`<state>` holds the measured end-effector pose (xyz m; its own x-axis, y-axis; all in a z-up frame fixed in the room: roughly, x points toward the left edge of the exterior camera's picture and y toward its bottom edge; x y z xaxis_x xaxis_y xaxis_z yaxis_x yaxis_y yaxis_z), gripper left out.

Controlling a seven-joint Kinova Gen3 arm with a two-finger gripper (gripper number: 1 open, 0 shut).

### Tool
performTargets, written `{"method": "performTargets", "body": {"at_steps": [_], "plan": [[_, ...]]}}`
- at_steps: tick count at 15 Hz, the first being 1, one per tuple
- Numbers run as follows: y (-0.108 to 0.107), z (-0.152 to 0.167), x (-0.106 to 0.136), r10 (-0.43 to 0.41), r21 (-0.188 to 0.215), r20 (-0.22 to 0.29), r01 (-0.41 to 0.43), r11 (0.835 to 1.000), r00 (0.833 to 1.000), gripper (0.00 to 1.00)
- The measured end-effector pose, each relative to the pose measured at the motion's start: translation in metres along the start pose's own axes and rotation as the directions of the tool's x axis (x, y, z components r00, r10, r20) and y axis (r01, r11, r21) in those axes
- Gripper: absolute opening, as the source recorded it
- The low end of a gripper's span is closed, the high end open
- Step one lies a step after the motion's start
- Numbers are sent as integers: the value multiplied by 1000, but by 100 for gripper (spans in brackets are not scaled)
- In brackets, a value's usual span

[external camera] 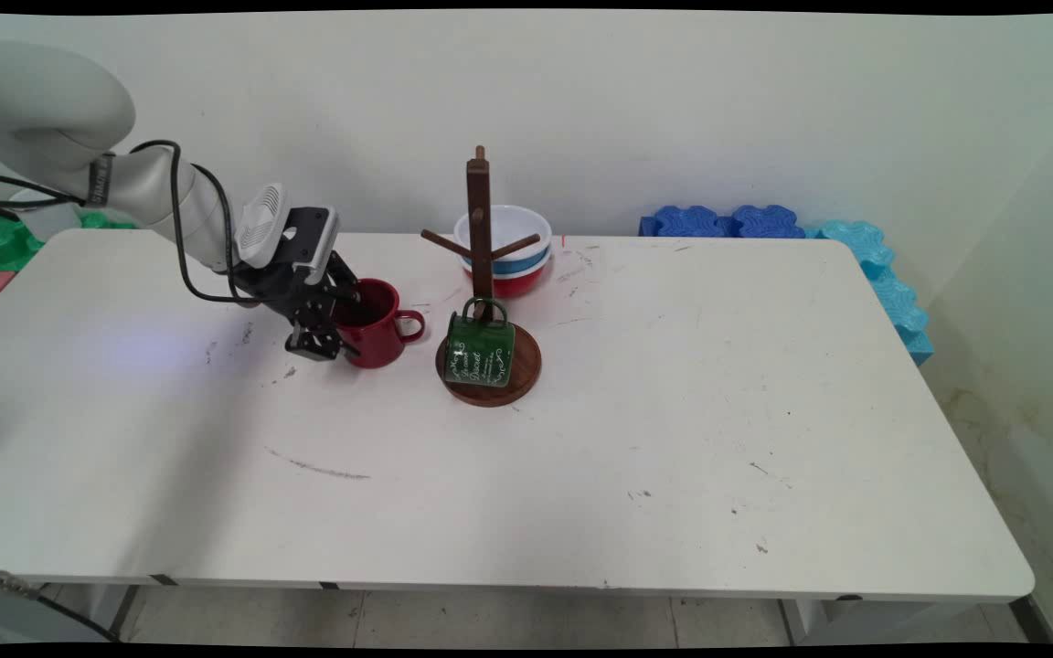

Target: Place the picked object on the table

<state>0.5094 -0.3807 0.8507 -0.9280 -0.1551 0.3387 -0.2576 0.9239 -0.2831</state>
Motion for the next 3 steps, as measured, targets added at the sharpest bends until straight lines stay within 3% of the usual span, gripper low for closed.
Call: {"method": "performTargets", "body": {"at_steps": [3], "plan": [[-3,1,1,1,7,-3,0,1000,1000,100]]}}
